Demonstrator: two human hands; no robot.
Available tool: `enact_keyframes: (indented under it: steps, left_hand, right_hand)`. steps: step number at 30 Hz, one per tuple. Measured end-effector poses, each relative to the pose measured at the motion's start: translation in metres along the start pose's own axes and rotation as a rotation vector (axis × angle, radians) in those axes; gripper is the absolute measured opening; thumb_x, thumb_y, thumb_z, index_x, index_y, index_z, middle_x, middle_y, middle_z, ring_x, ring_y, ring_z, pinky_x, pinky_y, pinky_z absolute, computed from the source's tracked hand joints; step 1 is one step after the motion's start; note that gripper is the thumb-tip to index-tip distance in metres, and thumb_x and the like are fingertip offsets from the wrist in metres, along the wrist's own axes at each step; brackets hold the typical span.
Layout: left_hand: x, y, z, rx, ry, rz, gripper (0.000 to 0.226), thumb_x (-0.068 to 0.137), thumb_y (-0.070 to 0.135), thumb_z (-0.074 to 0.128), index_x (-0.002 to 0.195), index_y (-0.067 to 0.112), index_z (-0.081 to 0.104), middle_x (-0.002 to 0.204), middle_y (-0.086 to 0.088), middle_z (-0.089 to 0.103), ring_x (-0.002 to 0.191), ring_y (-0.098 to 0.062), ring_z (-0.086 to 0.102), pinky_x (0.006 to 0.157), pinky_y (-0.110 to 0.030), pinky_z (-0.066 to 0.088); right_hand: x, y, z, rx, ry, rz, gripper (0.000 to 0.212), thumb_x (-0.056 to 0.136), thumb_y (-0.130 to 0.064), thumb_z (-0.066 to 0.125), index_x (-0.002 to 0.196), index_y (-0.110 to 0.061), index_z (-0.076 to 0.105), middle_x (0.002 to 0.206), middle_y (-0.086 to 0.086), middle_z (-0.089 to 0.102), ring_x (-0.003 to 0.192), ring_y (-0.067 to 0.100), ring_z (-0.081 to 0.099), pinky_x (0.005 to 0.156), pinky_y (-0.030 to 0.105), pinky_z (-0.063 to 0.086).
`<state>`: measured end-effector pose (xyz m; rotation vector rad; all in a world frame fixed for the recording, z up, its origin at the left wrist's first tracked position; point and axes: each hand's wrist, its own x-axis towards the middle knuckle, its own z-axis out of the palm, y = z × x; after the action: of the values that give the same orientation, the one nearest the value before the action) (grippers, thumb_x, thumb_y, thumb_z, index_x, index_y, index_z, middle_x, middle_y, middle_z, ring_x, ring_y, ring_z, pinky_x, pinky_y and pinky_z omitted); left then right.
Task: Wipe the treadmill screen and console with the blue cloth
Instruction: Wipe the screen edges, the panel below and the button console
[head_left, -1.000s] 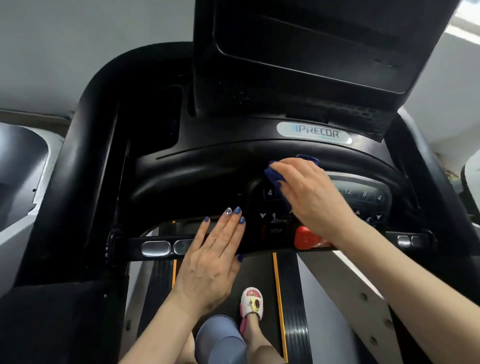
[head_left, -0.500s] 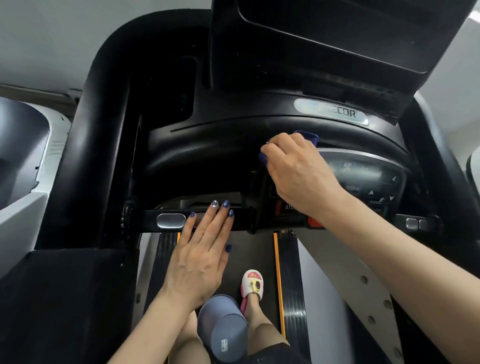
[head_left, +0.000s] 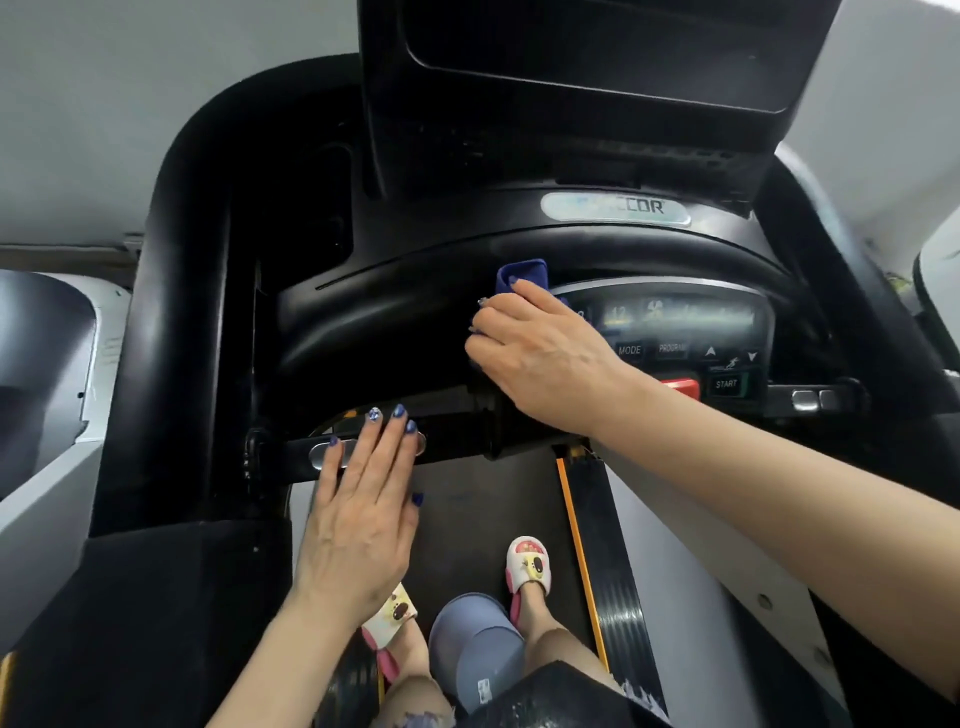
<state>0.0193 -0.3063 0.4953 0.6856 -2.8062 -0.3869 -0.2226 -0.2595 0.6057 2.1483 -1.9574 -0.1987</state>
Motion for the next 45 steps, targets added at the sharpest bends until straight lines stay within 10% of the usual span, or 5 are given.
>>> enact_keyframes:
  steps: [9,19,27,31,45]
  left_hand:
    - [-0.003,-0.003,-0.011,0.029,-0.026,0.053,0.062,0.093,0.020,0.035,0.152,0.003,0.031,0.163,-0.013,0.024,0.151,-0.025,0.020,0.123,-0.043,0.010]
    - [-0.016,-0.039,-0.079,0.136,-0.025,-0.058,0.057,0.096,0.023,0.037,0.149,0.003,0.039,0.158,-0.013,0.035,0.150,-0.027,0.024,0.121,-0.050,0.022]
    - [-0.028,-0.066,-0.089,0.193,-0.005,-0.214,0.062,0.098,0.034,0.035,0.150,0.002,0.038,0.161,-0.012,0.029,0.153,-0.025,0.017,0.122,-0.052,0.019]
    - [-0.031,-0.066,-0.083,0.246,-0.028,-0.211,0.062,0.099,0.036,0.033,0.150,0.001,0.037,0.162,-0.013,0.027,0.152,-0.025,0.020,0.122,-0.050,0.020]
    - [-0.033,-0.066,-0.081,0.233,-0.014,-0.232,0.063,0.096,0.029,0.040,0.152,0.002,0.033,0.163,-0.012,0.024,0.153,-0.023,0.018,0.122,-0.049,0.022]
  right_hand:
    - [-0.036,-0.041,0.011,0.094,-0.040,-0.022,0.038,0.092,-0.013,0.033,0.103,-0.007,0.068,0.115,0.012,0.066,0.121,0.032,0.056,0.110,0.041,0.030]
    - [-0.018,-0.094,0.006,0.553,0.418,0.454,0.030,0.097,-0.011,0.050,0.120,0.001,0.063,0.122,0.015,0.061,0.113,0.027,0.051,0.105,0.033,0.040]
    - [-0.049,-0.123,0.052,0.145,0.134,0.388,0.049,0.093,-0.023,0.044,0.140,-0.010,0.048,0.141,0.021,0.050,0.133,0.036,0.043,0.114,0.047,0.027]
    - [-0.002,-0.155,0.049,0.199,0.146,0.596,0.048,0.092,-0.020,0.048,0.138,-0.007,0.049,0.128,0.020,0.056,0.125,0.035,0.043,0.111,0.048,0.027]
    - [0.029,-0.157,0.051,0.279,0.099,0.322,0.040,0.096,-0.028,0.054,0.129,-0.005,0.057,0.141,0.017,0.051,0.120,0.031,0.055,0.103,0.040,0.044]
